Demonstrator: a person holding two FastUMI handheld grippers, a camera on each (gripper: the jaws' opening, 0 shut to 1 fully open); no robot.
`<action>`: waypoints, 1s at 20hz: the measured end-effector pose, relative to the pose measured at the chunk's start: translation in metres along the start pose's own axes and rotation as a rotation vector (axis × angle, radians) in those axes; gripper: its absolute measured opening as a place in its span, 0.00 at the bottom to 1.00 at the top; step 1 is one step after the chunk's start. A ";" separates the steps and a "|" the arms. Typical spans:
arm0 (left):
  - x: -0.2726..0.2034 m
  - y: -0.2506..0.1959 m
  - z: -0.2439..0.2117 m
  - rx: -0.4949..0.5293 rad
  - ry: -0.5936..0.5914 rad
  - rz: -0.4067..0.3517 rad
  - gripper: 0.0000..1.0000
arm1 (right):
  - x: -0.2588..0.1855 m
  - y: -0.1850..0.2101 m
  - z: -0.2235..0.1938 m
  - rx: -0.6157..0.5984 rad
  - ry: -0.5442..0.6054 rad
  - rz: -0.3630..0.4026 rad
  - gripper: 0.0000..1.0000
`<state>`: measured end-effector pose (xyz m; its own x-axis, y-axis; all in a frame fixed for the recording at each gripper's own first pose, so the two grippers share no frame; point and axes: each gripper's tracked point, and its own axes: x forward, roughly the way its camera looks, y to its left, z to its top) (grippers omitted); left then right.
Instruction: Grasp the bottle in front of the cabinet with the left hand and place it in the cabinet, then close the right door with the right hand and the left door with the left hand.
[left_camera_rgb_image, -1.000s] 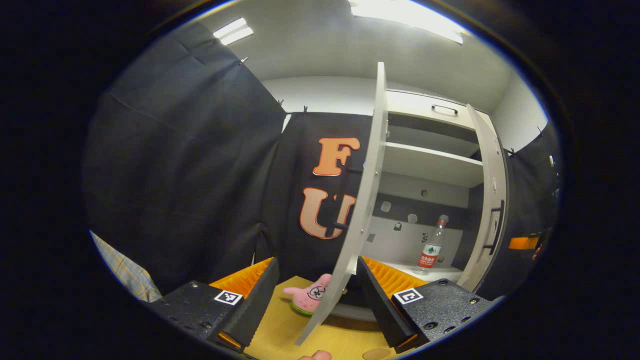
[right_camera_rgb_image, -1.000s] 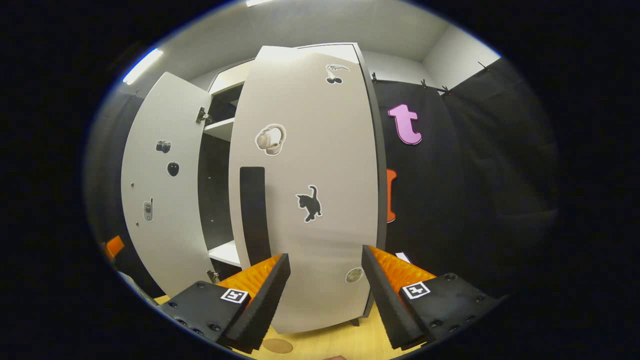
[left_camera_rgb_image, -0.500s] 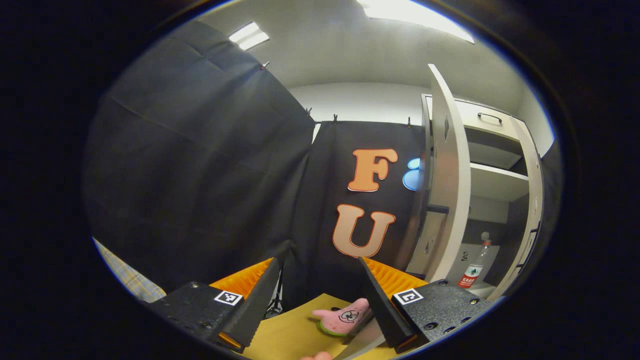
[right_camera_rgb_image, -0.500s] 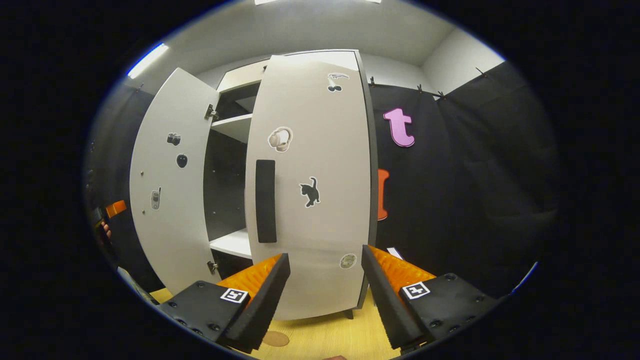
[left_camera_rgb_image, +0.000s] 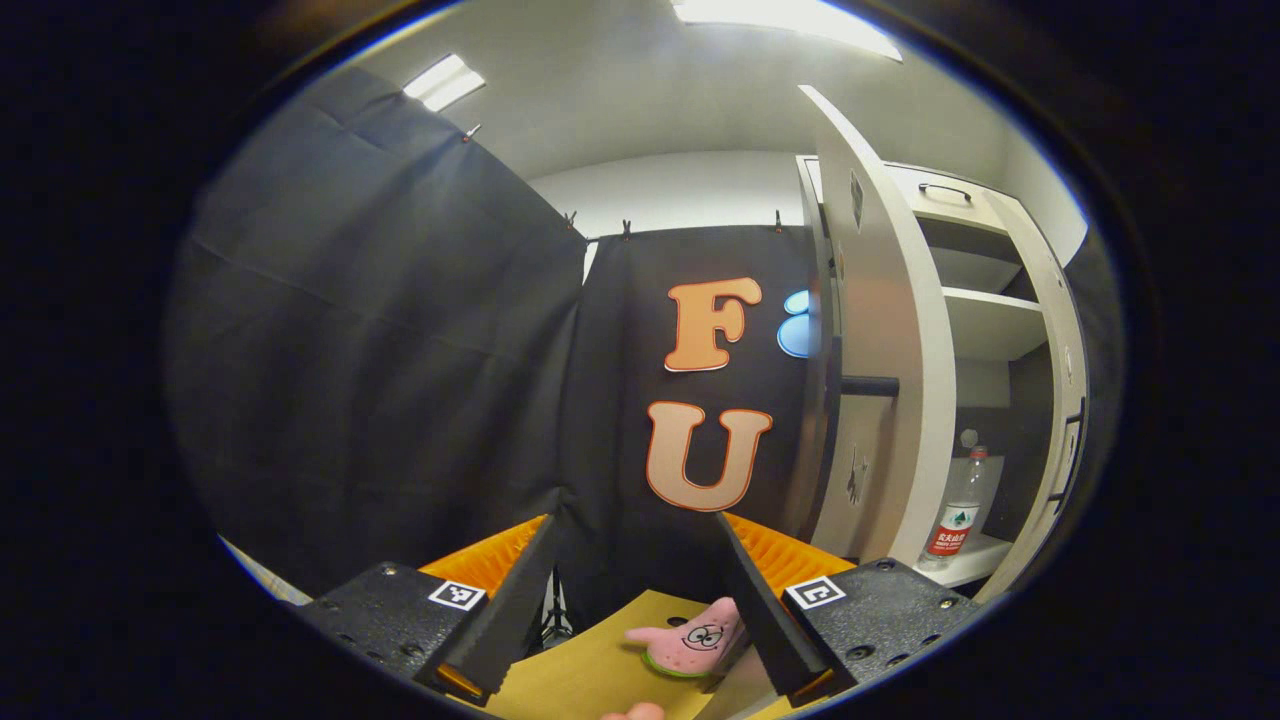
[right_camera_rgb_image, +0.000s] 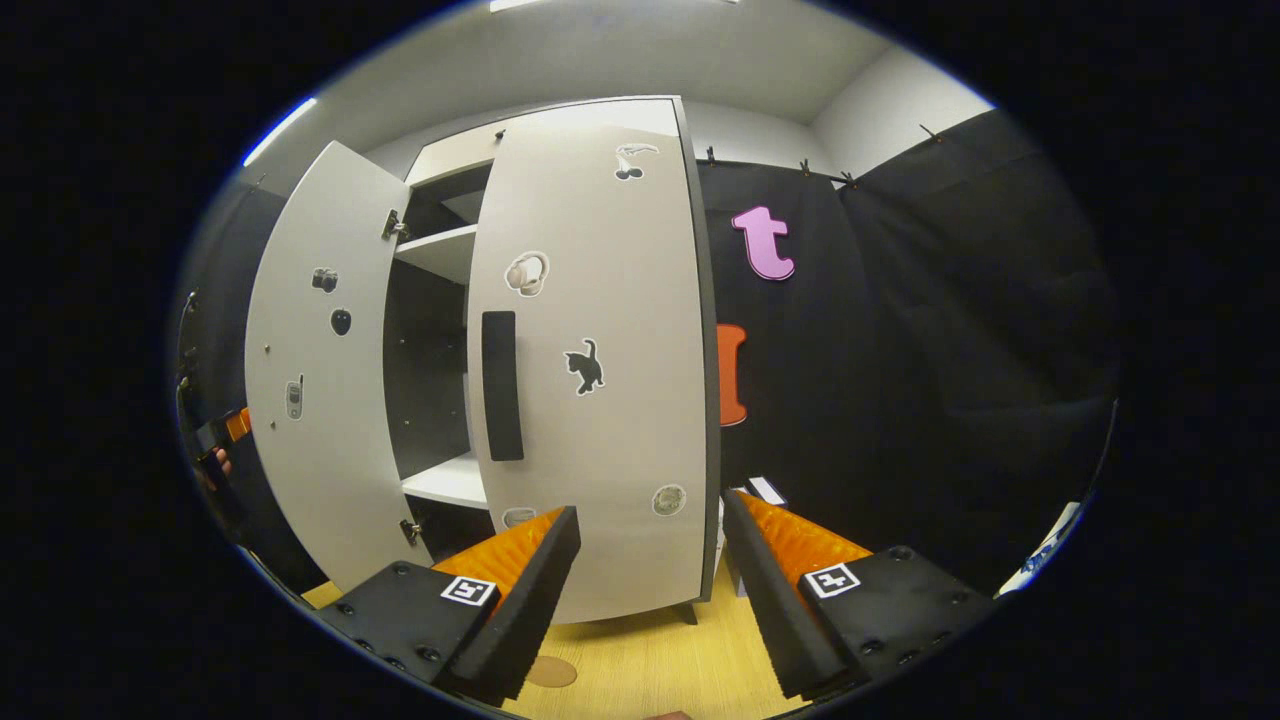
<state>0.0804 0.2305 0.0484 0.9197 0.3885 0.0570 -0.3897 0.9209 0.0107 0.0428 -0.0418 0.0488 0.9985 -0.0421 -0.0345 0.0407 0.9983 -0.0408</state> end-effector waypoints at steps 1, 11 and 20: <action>-0.001 -0.004 0.000 0.003 -0.001 -0.018 0.97 | -0.001 0.000 -0.001 -0.001 0.002 0.001 0.96; -0.028 -0.093 -0.002 0.016 0.034 -0.250 0.87 | -0.012 -0.008 -0.007 0.011 0.003 -0.011 0.96; -0.035 -0.168 -0.014 -0.070 0.076 -0.404 0.92 | -0.029 -0.032 -0.010 0.020 0.010 -0.075 0.96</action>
<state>0.1141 0.0624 0.0301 0.9999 -0.0052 -0.0116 0.0046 0.9987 -0.0505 0.0122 -0.0727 0.0407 0.9922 -0.1172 -0.0425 0.1163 0.9929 -0.0237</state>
